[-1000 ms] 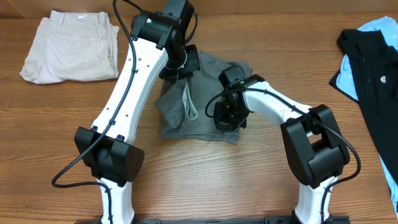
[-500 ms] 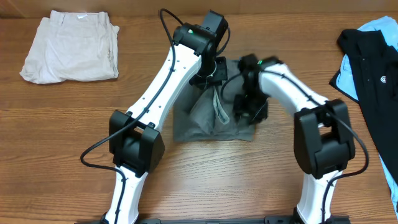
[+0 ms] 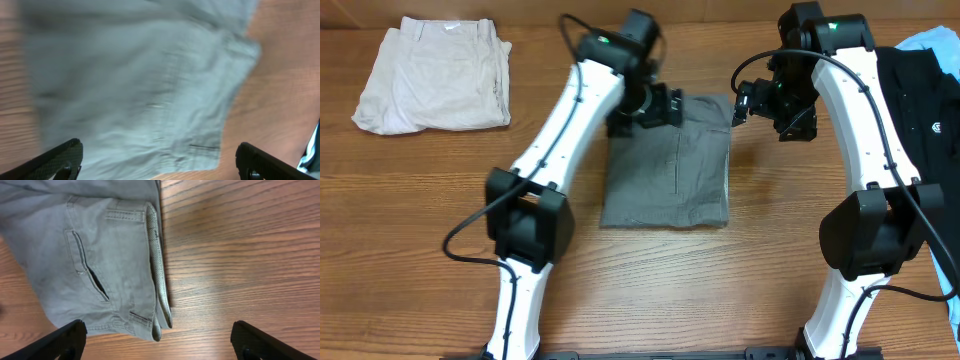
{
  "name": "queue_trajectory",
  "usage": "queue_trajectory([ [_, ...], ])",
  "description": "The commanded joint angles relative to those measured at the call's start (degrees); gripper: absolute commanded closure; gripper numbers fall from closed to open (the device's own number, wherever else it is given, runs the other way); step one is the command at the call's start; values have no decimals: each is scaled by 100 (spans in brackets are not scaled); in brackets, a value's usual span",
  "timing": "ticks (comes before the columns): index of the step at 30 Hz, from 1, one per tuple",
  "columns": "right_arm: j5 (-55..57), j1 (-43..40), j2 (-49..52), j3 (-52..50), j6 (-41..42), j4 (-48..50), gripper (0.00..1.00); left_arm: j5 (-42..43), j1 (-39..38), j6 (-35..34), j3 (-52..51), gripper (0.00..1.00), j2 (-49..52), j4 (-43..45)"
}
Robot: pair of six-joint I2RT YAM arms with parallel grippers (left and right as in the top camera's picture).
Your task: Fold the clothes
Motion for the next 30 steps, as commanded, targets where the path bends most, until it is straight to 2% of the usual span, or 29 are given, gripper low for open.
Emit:
queue_trajectory([
  [1,-245,142,-52,87,-98,103,21,63,601,564,118,4,-352,-544],
  [2,-308,186,-22,83,-87,142,40,63,616,719,13,13,-348,-568],
  [3,-369,214,2,61,-74,186,54,61,612,734,-55,23,-345,-570],
  [5,-551,323,9,-173,-74,422,75,61,542,730,-308,35,-345,-474],
  [6,-584,356,9,-278,-72,494,79,63,518,728,-389,37,-345,-431],
  [7,-636,439,9,-592,-66,680,91,66,459,728,-597,50,-345,-323],
  [8,-656,483,9,-826,-52,839,94,66,431,728,-710,60,-345,-256],
  [11,-911,588,9,-1757,-33,1591,96,105,302,728,-1172,91,-345,90],
  [13,-1237,599,9,-2273,-33,2057,96,173,267,728,-1416,96,-345,267],
  [21,-1543,573,9,-3834,258,3604,96,166,282,754,-2599,96,-323,1207],
  [26,-715,437,9,-4105,468,3735,96,-271,452,820,-3123,96,-269,1624],
  [30,-614,402,9,-4103,468,3735,95,-398,695,944,-3298,96,-269,1869],
])
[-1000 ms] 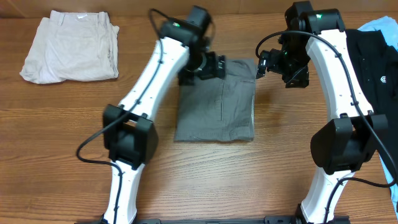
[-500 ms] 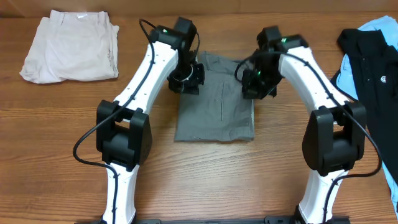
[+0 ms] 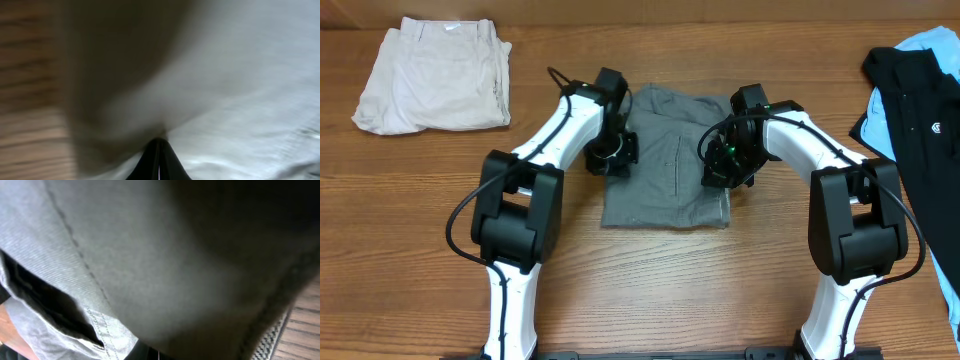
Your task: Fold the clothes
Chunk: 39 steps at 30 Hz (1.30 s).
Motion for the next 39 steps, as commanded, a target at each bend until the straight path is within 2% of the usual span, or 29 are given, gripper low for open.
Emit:
queue_trajectory([
  [1,946,-129,31,-205,96,-44,95,-382,291,282,-125,95,-24,85],
  [3,1434,-133,31,-195,284,-81,96,-621,472,306,-125,93,-24,74],
  [7,1478,-133,28,153,278,-376,96,-527,706,365,52,95,-35,-59],
  [10,1628,-133,28,1045,264,-1106,94,-529,752,442,474,96,-162,-409],
  [11,1620,-133,28,1270,227,-1276,91,-525,750,448,632,96,-223,-520],
  [13,1622,-133,28,1899,166,-1768,73,-376,750,446,876,93,-354,-684],
  [14,1622,-133,28,2188,160,-2011,46,-181,750,450,953,85,-433,-708],
  [15,1624,-133,28,2496,142,-2269,17,4,750,450,968,68,-505,-675],
  [16,1622,-133,28,2809,122,-2531,3,136,750,452,968,41,-540,-645],
  [17,1624,-133,28,3067,122,-2745,0,188,750,472,968,16,-546,-632],
  [18,1628,-133,28,3370,122,-2990,0,195,745,498,960,0,-522,-634],
  [20,1738,-138,28,3862,122,-3368,0,284,739,584,890,0,-424,-632],
  [25,2006,-160,-90,5331,74,-4188,0,1147,728,922,503,0,-153,-407],
  [28,1987,-289,-319,5993,-24,-4341,0,1189,640,990,142,0,-116,-52],
  [33,1985,-669,-719,6022,-26,-4343,0,1303,570,1014,-306,0,2,323],
  [35,1980,-780,-776,6022,-24,-4343,0,1569,483,1174,-361,0,155,426],
  [39,1937,-852,-798,6022,-26,-4343,0,1576,205,1126,-363,0,402,605],
])
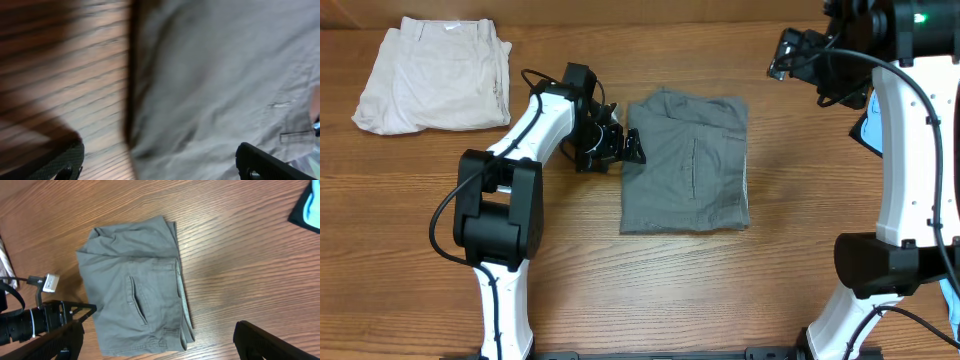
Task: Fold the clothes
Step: 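Grasp the folded grey pants with the left gripper and slide them to top left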
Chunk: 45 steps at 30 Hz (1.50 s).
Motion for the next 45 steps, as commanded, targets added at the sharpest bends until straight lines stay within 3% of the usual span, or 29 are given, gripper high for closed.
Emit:
queue_trajectory([
  [1,9,-13,-175,157,-42,9,0,111,-356,160,-129,0,503,162],
  [3,9,-13,-175,157,-42,9,0,111,-562,35,-129,0,643,367],
  [5,9,-13,-175,155,-44,9,0,109,-640,-13,-129,7,691,494],
  [10,-76,-13,-175,151,-173,9,0,101,-673,-111,-129,53,699,835],
  [11,-76,-13,-175,151,-173,9,0,-9,-664,-111,-129,67,699,942],
  [15,-76,-13,-175,146,-173,9,0,-848,-603,-109,-127,95,699,1558],
  [20,-122,-13,-175,144,-173,9,0,-1397,-114,66,17,96,699,2186],
  [28,-122,-13,-175,144,-168,9,0,-1502,914,798,857,96,699,2199],
  [36,-337,-9,-175,144,-160,9,0,-1893,1707,1574,2448,96,699,1480],
  [45,-483,-7,-175,144,-127,9,0,-2406,2168,1700,3779,96,699,627],
])
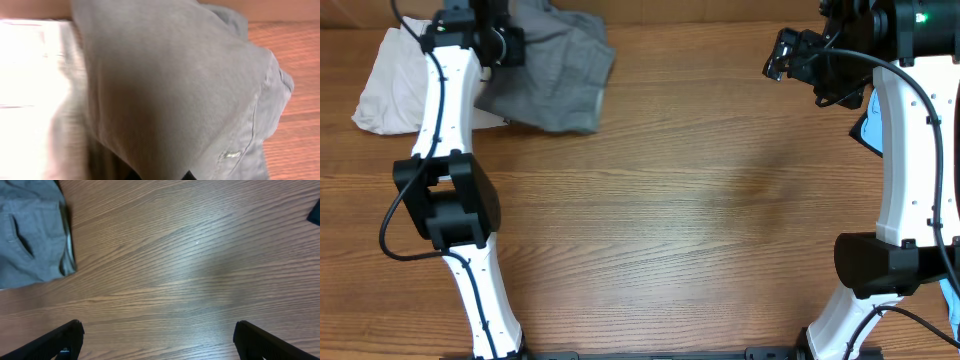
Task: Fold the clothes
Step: 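Grasp the folded grey pants with the left gripper and slide them to top left, then place the grey pants onto the beige pants with the left gripper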
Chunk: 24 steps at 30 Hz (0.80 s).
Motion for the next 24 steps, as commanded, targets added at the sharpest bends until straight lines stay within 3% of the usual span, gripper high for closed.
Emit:
queue_trajectory([
  [1,-125,-4,-175,144,20,7,0,-330,271,184,387,96,-42,-79],
  [14,-122,-4,-175,68,17,7,0,-509,765,-442,673,96,-57,-48],
  [24,-13,-7,-175,-658,-4,7,0,-625,833,-393,1091,96,-44,-173],
])
